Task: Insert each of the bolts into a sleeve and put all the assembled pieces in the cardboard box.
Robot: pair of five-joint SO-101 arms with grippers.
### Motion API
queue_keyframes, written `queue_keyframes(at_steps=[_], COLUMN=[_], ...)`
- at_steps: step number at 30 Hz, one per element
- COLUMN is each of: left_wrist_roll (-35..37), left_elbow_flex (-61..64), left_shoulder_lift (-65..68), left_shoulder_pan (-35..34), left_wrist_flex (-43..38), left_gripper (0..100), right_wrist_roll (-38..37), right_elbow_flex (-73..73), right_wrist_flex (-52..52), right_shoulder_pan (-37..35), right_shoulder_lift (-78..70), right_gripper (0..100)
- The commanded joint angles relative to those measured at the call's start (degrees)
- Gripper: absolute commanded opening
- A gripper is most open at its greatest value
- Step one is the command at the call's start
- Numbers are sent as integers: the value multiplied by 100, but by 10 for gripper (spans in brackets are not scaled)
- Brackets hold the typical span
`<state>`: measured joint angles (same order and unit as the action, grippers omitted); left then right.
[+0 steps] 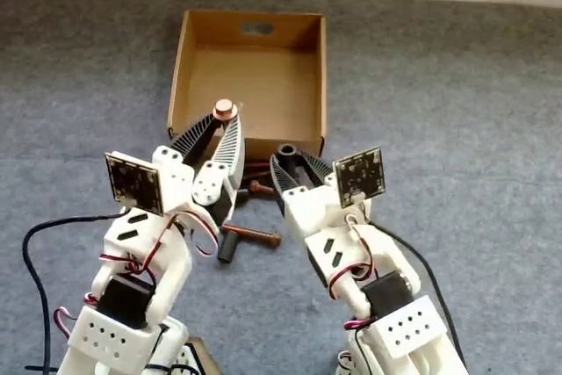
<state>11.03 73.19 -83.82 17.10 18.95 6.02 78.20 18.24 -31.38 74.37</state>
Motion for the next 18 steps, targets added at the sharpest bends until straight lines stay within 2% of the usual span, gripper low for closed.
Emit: queue_keyframes(at_steps=[1, 9, 15, 18], left_wrist_roll=[105, 114, 88, 88], left_elbow_flex=[-92, -268, -699, -857], left_shoulder_lift=[-110, -110, -92, -92], left_shoulder_pan=[57, 163, 497, 734], left_wrist_flex=[-185, -185, -202, -475], left_gripper=[7, 7, 7, 7], right_wrist_roll=[105, 88, 79, 79], right_elbow_flex=[-356, -92, 488, 523], right_wrist_flex=[40, 760, 743, 743], right_shoulder_pan=[75, 75, 75, 75], right_shoulder_lift=[251, 2290, 2826, 2870], right_gripper=[5, 5, 5, 5])
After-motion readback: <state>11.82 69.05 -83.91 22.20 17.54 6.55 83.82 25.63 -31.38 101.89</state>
